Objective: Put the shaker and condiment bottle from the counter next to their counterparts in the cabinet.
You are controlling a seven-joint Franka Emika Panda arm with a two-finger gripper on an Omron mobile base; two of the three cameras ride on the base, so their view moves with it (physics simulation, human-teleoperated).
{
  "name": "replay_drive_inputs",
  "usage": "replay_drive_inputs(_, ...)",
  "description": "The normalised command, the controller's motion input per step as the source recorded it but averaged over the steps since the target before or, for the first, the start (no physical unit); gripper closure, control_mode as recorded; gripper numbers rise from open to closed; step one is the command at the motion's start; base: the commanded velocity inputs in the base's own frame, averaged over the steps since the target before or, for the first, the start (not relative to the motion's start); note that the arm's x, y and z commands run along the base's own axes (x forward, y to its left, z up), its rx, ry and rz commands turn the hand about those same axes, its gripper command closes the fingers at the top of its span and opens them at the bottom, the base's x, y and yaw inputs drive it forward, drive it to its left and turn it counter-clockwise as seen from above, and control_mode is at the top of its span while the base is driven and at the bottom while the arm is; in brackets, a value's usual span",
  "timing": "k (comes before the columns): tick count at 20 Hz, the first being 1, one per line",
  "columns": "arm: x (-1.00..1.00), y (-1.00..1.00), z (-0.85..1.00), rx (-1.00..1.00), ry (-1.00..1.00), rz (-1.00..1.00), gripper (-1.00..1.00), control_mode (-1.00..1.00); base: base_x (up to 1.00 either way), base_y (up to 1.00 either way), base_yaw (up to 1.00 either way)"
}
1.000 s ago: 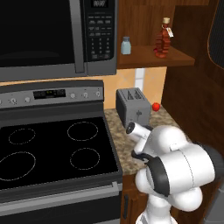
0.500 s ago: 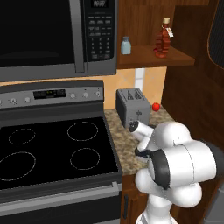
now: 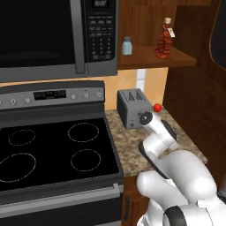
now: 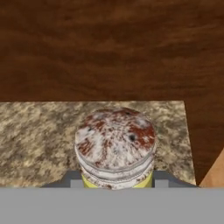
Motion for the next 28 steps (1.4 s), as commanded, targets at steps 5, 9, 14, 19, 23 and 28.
replay_drive_inputs(5, -0.46, 0.00, 0.37, 0.00, -0.23, 0.23, 1.00, -1.00, 0.00, 0.00, 0.00)
replay_drive_inputs(9, -0.45, 0.00, 0.42, 0.00, -0.29, 0.24, 1.00, -1.00, 0.00, 0.00, 0.00)
replay_drive_inputs(14, -0.46, 0.01, 0.42, 0.00, -0.28, 0.26, 1.00, -1.00, 0.00, 0.00, 0.00)
replay_drive_inputs(19, -0.43, 0.04, 0.48, 0.00, -0.16, 0.21, 1.00, -1.00, 0.00, 0.00, 0.00)
replay_drive_inputs(23, -0.53, 0.05, 0.43, 0.00, -0.19, 0.21, 1.00, -1.00, 0.00, 0.00, 0.00)
replay_drive_inputs(28, -0.46, 0.14, 0.41, 0.00, -0.19, 0.24, 1.00, -1.00, 0.00, 0.00, 0.00)
